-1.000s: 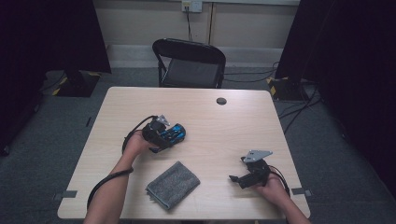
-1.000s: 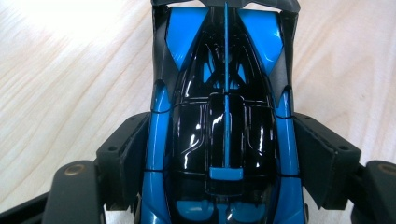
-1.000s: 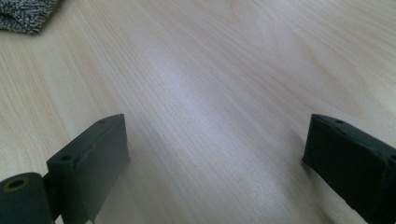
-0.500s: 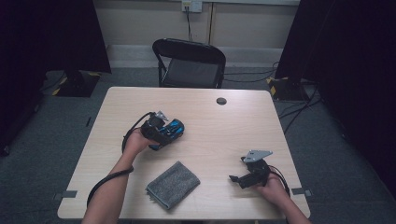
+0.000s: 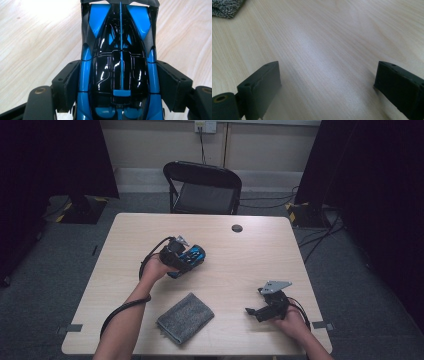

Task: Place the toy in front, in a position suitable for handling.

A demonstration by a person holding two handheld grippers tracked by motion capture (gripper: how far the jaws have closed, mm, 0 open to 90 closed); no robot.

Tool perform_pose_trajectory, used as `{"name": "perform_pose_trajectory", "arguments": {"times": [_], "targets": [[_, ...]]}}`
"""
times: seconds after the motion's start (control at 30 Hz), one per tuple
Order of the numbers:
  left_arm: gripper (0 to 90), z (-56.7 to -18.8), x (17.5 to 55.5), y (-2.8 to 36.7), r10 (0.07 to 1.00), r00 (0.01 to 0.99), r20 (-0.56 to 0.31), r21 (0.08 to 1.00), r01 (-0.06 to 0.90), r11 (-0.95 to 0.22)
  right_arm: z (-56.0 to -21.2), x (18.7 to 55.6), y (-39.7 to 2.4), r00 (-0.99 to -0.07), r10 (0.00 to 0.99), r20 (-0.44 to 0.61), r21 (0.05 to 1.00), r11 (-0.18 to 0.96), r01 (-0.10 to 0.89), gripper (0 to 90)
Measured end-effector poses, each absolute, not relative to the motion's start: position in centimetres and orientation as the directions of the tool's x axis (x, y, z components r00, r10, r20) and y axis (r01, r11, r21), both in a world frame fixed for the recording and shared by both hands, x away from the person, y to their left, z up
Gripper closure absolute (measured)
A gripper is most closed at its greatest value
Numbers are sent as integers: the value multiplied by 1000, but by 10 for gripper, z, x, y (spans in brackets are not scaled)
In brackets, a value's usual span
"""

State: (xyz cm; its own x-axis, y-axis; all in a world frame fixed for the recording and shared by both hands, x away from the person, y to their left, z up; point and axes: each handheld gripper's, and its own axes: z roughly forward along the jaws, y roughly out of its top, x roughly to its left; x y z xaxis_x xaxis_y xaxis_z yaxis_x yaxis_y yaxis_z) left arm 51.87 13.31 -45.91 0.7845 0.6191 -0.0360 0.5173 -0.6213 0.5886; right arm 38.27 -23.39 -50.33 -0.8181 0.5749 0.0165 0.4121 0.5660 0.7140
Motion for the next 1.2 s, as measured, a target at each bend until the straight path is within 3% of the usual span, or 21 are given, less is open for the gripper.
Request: {"name": "perform_pose_trajectory", "arguments": {"times": [1.2], "targets": [[272,-482,520,94,626,780,-10,584,513,-629,-503,383,-234,-818,575,16,714,566,412,58]]}}
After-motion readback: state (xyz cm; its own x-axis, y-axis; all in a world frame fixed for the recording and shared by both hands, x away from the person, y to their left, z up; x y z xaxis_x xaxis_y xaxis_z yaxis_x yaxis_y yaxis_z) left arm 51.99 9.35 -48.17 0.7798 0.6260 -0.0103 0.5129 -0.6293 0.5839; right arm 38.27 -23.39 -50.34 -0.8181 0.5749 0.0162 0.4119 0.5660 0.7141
